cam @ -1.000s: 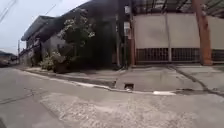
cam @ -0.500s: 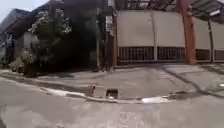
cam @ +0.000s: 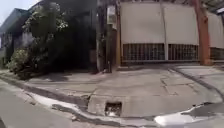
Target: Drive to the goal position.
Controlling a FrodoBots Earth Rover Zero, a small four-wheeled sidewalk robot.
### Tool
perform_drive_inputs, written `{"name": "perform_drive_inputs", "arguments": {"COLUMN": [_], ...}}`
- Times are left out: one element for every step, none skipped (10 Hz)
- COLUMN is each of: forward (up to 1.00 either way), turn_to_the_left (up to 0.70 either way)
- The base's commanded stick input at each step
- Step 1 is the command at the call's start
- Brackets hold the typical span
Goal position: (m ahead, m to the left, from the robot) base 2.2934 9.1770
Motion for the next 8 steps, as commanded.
{"name": "perform_drive_inputs", "arguments": {"forward": [0.00,0.00,0.00,0.00,0.00,0.00,0.00,0.00], "turn_to_the_left": [0.00,0.00,0.00,0.00,0.00,0.00,0.00,0.34]}}
